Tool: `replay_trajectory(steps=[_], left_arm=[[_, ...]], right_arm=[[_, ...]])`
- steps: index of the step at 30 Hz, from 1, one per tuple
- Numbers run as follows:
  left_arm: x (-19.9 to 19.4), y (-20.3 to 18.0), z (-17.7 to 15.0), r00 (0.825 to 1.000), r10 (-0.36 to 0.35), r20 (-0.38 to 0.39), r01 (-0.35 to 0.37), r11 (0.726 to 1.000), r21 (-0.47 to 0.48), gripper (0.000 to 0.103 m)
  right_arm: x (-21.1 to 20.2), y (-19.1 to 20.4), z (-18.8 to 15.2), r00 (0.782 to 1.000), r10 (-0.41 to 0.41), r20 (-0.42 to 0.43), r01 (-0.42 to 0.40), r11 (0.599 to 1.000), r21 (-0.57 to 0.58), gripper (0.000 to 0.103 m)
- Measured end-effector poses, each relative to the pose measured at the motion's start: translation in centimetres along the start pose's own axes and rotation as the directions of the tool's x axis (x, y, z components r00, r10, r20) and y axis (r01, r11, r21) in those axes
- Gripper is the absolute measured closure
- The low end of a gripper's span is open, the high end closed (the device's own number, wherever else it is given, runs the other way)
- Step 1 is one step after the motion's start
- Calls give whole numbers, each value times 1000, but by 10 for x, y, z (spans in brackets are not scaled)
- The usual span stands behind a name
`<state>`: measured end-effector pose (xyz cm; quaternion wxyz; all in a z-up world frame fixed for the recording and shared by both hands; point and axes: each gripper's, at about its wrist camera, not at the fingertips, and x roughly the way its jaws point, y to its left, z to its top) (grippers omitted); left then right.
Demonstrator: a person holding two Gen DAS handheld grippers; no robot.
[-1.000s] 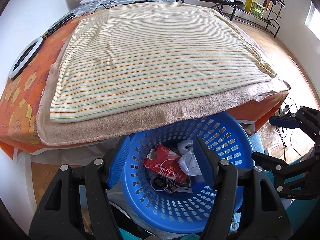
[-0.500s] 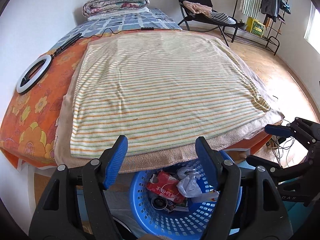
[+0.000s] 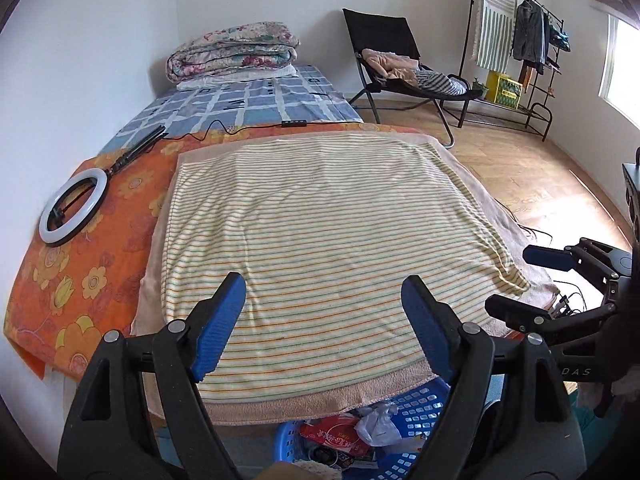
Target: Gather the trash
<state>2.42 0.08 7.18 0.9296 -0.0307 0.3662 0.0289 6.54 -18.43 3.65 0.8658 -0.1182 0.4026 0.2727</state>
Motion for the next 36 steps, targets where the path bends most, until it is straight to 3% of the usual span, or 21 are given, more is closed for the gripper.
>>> replay_trajectory(steps=[4,9,12,15,21,27,36], left_arm=[[3,7,10,1000,-10,19,10,1000,-27,11],[11,17,14,1000,-8,16,8,998,-55,11],[16,22,14,1000,-6,7,7,998,-70,9],[19,25,14,1000,6,10,-5,997,-80,1],[28,29,10,999,25,-24,-27,996,-90,1],[33,32,4,998,-1,-57,-6,993,-121,1],[33,30,3,998,2,-59,-8,993,-114,1]], right_arm=[[0,-13,17,999,-10,48,7,999,44,25],[2,-32,29,993,22,116,-37,991,130,23],[8,-37,34,993,24,113,-40,988,148,23],[13,-39,36,993,7,114,-25,988,155,23],[19,-36,39,993,-2,116,-15,990,143,23],[26,-34,39,995,-5,104,-11,989,150,23],[30,-39,36,996,-15,90,-1,984,179,23]])
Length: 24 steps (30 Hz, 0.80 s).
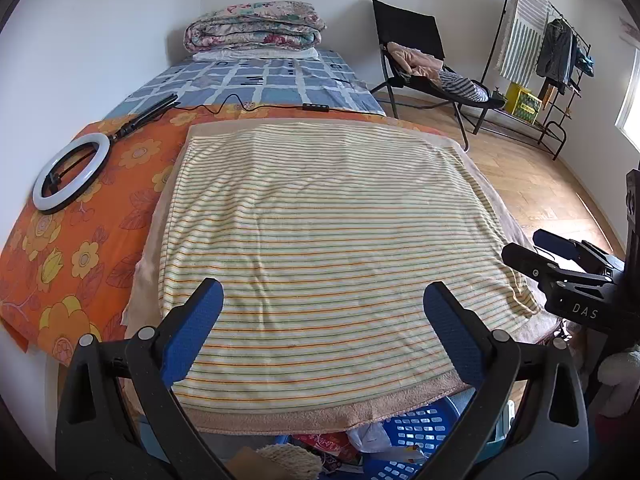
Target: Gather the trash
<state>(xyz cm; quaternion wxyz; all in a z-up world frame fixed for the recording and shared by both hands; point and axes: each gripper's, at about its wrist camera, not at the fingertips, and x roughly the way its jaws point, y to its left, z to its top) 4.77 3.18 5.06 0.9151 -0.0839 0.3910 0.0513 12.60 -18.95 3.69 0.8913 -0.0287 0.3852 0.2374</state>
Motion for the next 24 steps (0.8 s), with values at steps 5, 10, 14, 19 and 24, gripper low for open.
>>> replay_trajectory(steps=[5,10,14,19,24], left_arm=[[-1,-1,0,1000,5,1,-5,1000,3,1],[0,0,0,1000,11,2,-11,1000,0,1],[1,1,0,1000,10,0,-10,1000,1,1],[1,0,0,1000,12,1,-12,1000,0,1],[2,0,-1,1000,12,-7,-12,1000,2,1]], right_arm=[[-2,0,0,1000,-15,12,15,1000,-3,23],[-3,1,0,999,-30,21,31,999,-14,23],[-4,0,-1,999,-35,22,35,999,-15,23],[-4,-1,-2,999,-39,21,39,999,-15,23],[-3,-3,-3,999,-42,16,42,999,-19,23]])
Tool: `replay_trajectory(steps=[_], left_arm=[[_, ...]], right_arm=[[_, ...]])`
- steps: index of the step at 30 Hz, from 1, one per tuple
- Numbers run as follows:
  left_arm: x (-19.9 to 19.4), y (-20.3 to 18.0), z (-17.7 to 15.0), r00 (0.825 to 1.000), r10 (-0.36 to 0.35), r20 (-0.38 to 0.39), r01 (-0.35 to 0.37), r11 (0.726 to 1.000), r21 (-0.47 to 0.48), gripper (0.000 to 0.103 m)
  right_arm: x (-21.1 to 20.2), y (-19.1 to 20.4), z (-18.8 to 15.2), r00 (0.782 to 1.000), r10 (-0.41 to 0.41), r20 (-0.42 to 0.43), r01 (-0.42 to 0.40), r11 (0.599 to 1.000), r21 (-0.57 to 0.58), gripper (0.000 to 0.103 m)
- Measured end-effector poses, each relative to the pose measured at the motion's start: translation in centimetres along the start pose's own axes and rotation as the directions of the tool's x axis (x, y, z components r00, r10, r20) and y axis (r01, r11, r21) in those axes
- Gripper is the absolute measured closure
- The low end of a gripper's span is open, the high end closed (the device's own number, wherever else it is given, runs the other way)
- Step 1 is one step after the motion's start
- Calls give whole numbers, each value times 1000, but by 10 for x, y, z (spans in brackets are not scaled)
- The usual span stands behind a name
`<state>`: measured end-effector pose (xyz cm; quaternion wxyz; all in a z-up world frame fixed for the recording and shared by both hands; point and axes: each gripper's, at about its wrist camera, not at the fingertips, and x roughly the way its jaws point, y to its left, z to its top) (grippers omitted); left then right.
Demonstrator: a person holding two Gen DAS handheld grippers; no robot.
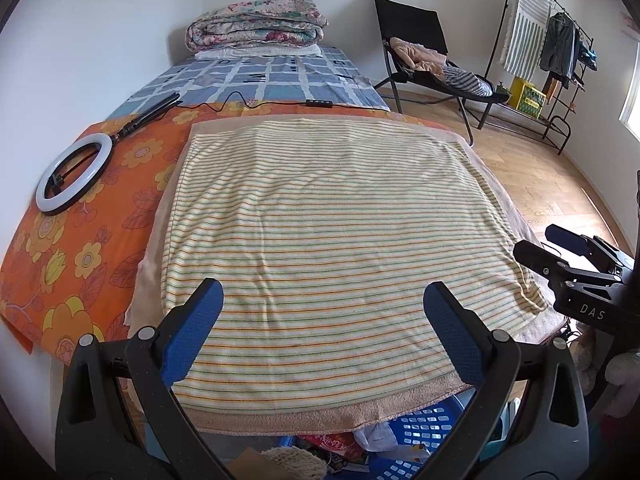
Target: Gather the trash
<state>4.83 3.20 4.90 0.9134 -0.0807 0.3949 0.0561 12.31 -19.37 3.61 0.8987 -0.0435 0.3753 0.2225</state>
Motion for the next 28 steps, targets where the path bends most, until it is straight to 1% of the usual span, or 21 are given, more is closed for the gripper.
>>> replay_trajectory(steps=[7,28], left_arm=[[6,3,-3,1000,11,-12,-11,1000,13,1],[6,3,-3,999,40,3,-40,998,46,1]], right_arm=[[0,2,-2,1000,-4,-5,4,1000,-12,23],[1,2,-8,1000,-15,-18,14,999,-31,23]])
